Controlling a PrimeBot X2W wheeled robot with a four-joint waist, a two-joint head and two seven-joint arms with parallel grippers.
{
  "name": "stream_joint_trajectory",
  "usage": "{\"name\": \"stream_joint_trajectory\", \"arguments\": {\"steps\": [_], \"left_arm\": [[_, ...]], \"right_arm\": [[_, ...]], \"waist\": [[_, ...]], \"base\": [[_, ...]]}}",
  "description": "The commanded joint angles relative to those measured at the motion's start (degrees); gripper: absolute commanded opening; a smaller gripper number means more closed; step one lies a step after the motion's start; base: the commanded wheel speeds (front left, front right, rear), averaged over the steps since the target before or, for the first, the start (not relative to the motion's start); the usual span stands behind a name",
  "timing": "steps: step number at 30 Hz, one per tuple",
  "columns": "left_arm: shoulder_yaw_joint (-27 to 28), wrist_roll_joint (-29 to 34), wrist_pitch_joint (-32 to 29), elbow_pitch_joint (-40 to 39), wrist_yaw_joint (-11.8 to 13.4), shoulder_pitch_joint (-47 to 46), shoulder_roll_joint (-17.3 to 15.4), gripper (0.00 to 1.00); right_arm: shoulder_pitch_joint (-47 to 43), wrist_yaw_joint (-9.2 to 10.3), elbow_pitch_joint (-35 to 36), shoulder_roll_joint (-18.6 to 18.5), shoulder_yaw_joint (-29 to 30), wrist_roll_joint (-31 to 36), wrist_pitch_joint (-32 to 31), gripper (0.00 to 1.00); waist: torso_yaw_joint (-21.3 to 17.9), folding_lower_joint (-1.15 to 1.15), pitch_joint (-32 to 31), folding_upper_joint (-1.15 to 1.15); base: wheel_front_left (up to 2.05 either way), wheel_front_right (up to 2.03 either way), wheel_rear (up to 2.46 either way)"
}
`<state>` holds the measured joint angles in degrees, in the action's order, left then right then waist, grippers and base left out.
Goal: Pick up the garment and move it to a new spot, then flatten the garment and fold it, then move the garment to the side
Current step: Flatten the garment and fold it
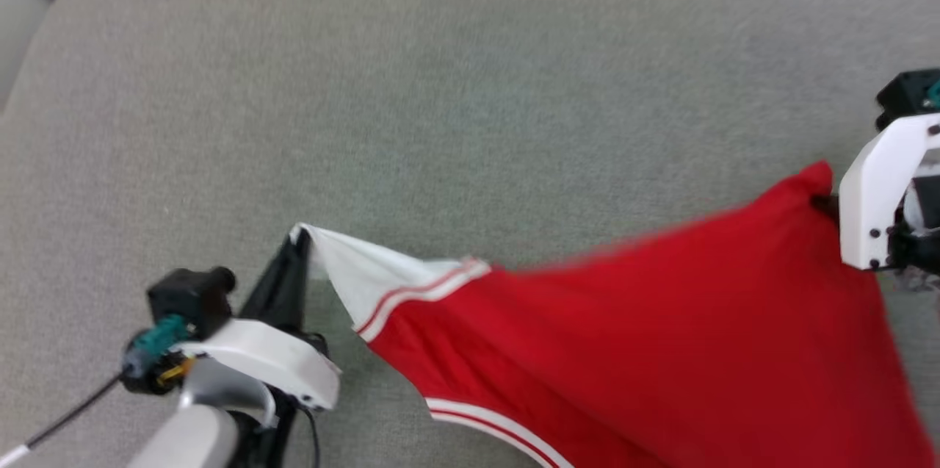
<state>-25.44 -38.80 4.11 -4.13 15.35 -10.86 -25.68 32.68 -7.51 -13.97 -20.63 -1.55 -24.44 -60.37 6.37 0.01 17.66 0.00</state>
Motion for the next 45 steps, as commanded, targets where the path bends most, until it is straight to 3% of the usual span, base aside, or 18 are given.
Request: {"name": "stream_joint_trajectory", "arguments": {"steps": [1,8,18,27,34,45], "left_arm": [[0.43,0.15,-0.31,-0.71,0.04,-0.96,-0.55,0.0],[3.17,0.76,-2.37,-0.99,-2.13,-10.15,-4.36,0.0],[4.96,0.68,-5.33,8.44,-6.32,-31.62,-4.06,0.0],[5.77,3.28,-7.34,19.82,-8.6,-54.92,-3.89,0.0],[6.93,6.58,-4.86,26.36,-9.84,-71.2,-5.57,0.0],[7.34,9.41,-4.55,31.53,-10.38,-86.29,-7.66,0.0]], "right_arm": [[0.51,0.04,0.51,-0.48,0.04,-0.33,0.76,0.0],[3.72,0.04,3.7,-3.04,-1.93,-2.4,7.23,0.0],[15.02,0.04,1.66,-4.86,-2.9,-1.01,13.96,0.0],[30.09,0.04,-0.52,-5.87,-4.05,0.66,20.32,0.0],[42.47,0.05,-2.46,-5.26,-5.69,2.37,29.82,0.0],[56.83,0.06,-9.47,-4.04,-9.39,3.32,43.38,0.0]], "waist": [[-1.44,-0.01,-2.79,0.0],[-4.61,-0.01,-8.5,0.0],[-8.22,-0.01,-9.55,0.0],[-9.72,-0.01,0.01,0.0],[-10.78,-0.01,9.11,0.0],[-11.98,-0.01,20.03,0.0]], "base": [[0.0,0.0,0.0],[0.0,0.0,0.0],[0.0,0.0,0.0],[0.0,0.0,0.0],[0.0,0.0,0.0],[0.0,0.0,0.0]]}}
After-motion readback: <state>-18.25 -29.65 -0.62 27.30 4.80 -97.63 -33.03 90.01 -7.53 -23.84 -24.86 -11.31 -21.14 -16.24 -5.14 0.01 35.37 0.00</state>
